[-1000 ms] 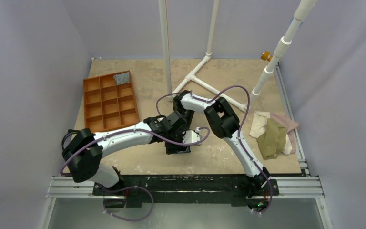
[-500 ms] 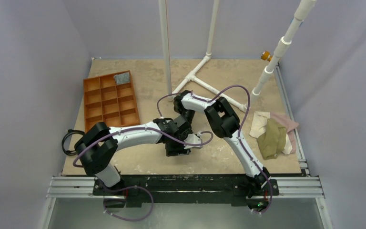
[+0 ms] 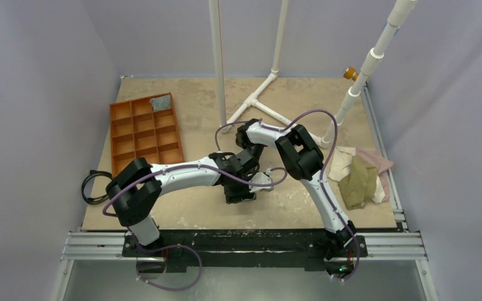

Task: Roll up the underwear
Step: Roll the underwear to the center of the board.

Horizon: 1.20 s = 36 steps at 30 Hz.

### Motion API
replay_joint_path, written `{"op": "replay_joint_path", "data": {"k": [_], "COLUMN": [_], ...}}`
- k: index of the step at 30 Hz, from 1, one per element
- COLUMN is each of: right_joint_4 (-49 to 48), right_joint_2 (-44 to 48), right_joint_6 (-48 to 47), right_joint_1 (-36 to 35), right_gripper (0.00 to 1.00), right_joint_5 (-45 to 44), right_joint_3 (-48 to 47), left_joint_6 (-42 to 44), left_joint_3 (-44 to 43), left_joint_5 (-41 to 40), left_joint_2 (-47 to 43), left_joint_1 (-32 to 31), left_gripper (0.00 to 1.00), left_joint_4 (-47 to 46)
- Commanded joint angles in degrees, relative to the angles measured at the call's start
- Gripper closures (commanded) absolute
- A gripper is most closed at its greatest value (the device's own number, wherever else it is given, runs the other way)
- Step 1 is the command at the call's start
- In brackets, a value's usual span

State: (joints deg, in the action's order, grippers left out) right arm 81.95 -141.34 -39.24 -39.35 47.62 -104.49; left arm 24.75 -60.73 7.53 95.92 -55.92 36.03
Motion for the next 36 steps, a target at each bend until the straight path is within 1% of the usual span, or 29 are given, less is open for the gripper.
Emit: {"op": "replay_joint_path", "data": {"k": [1,10,14,19,22,25,28,32,34,36], "right_joint_4": [-13.14,-14.58,-14.41,-14.19,-14.36,-14.74,-15.25,-15.7,-16.32,-16.99], "right_joint_2": [0.2,4.16,4.48,4.36,4.49,4.81,5.66,8.03,9.54,11.47], "right_joint_6": [-1.44,-0.92,-1.05,-1.05,-0.63,0.03,0.88,1.99,2.72,3.3], "right_joint_1": [0.78,2.95,3.15,3.23,3.45,3.7,4.04,5.01,5.65,6.39], "right_gripper": [1.0,1.0,1.0,1.0,1.0,1.0,0.93,0.78,0.68,0.62], "right_joint_5": [-11.43,-12.38,-12.61,-12.82,-12.81,-12.73,-12.26,-11.05,-11.08,-11.37], "right_joint_3": [3.36,8.81,9.32,9.13,8.91,8.8,8.76,8.99,9.66,10.75], "left_joint_6": [-2.1,-1.56,-1.74,-2.87,-4.04,-6.04,-8.35,-9.93,-9.95,-9.36], "left_joint_3": [-2.64,-5.88,-6.33,-5.87,-5.23,-4.58,-3.14,-1.75,-0.89,0.33], "left_joint_5": [0.66,-0.49,-1.36,-2.08,-1.73,-0.44,1.13,3.82,5.89,7.28], "left_joint_2": [2.02,5.31,6.64,8.36,8.94,9.12,9.56,10.55,10.91,11.03], "left_joint_1": [-1.22,-3.64,-4.6,-4.9,-4.94,-4.9,-4.9,-4.66,-4.36,-3.92], "left_gripper": [0.44,0.44,0.5,0.69,0.78,0.92,1.0,1.0,1.0,1.0], "left_joint_4": [-2.92,-2.98,-3.58,-4.13,-4.57,-4.76,-6.1,-8.3,-9.64,-11.49]}}
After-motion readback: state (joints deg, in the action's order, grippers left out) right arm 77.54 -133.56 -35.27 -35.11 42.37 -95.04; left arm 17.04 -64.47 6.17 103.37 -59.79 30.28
